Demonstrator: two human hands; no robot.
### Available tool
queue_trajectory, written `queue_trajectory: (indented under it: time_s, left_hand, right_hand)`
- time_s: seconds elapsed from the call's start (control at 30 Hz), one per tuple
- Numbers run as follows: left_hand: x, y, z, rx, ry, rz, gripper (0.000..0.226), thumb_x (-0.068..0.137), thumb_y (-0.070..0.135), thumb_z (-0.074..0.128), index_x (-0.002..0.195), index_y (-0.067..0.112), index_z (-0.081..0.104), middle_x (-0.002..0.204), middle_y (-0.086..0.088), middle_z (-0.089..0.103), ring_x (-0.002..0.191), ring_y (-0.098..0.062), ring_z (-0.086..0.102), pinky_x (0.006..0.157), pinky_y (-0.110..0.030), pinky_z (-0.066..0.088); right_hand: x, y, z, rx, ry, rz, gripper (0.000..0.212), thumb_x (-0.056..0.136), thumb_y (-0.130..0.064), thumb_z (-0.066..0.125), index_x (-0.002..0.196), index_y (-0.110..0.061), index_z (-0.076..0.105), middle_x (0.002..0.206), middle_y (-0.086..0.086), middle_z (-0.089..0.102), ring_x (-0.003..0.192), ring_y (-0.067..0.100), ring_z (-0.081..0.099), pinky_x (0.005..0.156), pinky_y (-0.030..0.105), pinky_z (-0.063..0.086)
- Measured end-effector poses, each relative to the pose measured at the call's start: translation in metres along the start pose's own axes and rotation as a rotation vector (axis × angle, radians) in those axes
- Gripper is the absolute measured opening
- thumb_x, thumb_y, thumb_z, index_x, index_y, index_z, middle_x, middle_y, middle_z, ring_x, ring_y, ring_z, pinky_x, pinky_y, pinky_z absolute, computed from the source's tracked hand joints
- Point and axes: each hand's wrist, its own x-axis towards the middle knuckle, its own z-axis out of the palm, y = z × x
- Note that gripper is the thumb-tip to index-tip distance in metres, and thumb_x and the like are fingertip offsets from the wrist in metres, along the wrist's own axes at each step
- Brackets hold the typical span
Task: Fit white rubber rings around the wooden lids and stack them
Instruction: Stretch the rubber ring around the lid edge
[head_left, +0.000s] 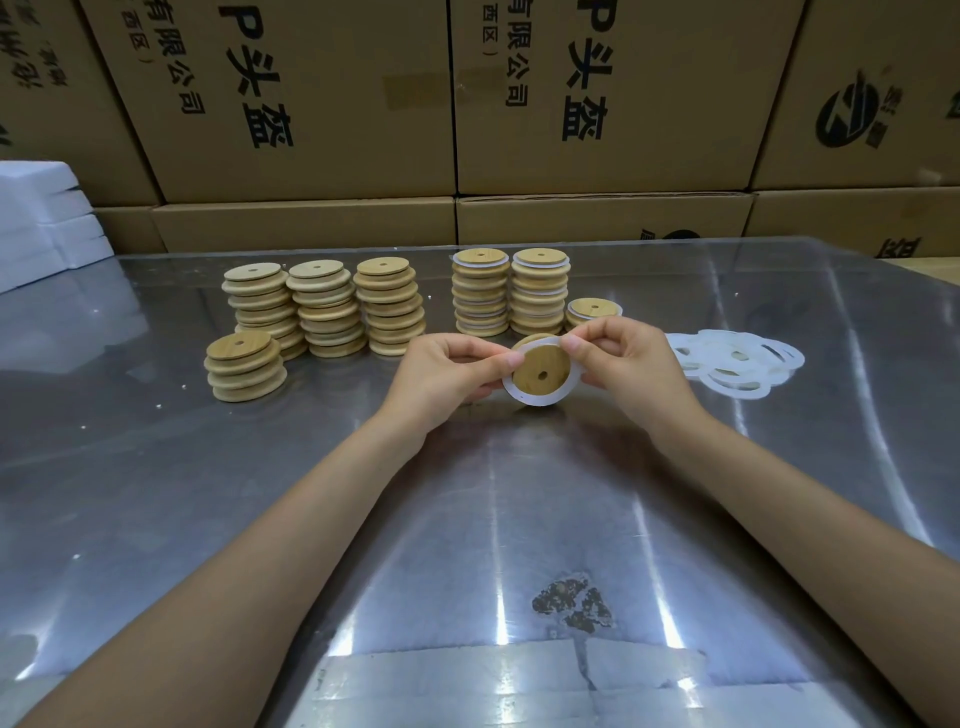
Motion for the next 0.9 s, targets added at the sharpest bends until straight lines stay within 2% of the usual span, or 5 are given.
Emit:
queue_trajectory:
  time_s: [0.13,0.4,0.73,0.9]
  left_hand:
    - [0.0002,-0.0011,-0.0008,-0.004,-0.008,-0.013,0.003,0.076,0.022,0.078,0.076,0.021,0.075,0.076,0.004,0.074,0.073,-0.003,0.069,0.071,-0.019,0.056]
    - [0.0012,-0.0018,-0.0011,0.003,0.011,-0.023,0.005,0.075,0.024,0.078,0.074,0.023,0.074,0.072,0.006,0.074,0.071,-0.001,0.069,0.068,-0.015,0.056]
    - [0.0014,-0.0026,-0.0007,0.015,0.023,-0.015,0.005,0.075,0.024,0.078,0.074,0.021,0.074,0.074,0.004,0.074,0.072,-0.004,0.066,0.071,-0.02,0.056]
    - [0.0011,-0.0028,-0.0002,0.027,0.036,-0.022,0.009,0.079,0.023,0.076,0.082,0.015,0.074,0.083,-0.005,0.074,0.079,-0.011,0.065,0.078,-0.026,0.056]
  right_hand:
    - [-0.0007,0.0001,-0.0005,0.013,-0.02,0.013,0.014,0.091,-0.017,0.062,0.077,-0.021,0.063,0.073,-0.004,0.069,0.08,0.012,0.064,0.075,0.032,0.056]
    - [-0.0009,-0.0004,-0.0007,0.041,-0.031,0.048,0.014,0.092,-0.017,0.061,0.078,-0.02,0.063,0.074,-0.002,0.07,0.082,0.015,0.065,0.082,0.043,0.057]
    - [-0.0023,-0.0024,-0.0011,0.056,-0.038,0.049,0.012,0.09,-0.015,0.063,0.079,-0.018,0.062,0.078,0.002,0.07,0.083,0.015,0.066,0.084,0.044,0.057]
    - [-0.0027,-0.0033,0.0001,0.066,-0.028,0.053,0.012,0.09,-0.014,0.062,0.079,-0.018,0.063,0.079,0.004,0.07,0.082,0.014,0.065,0.083,0.041,0.056]
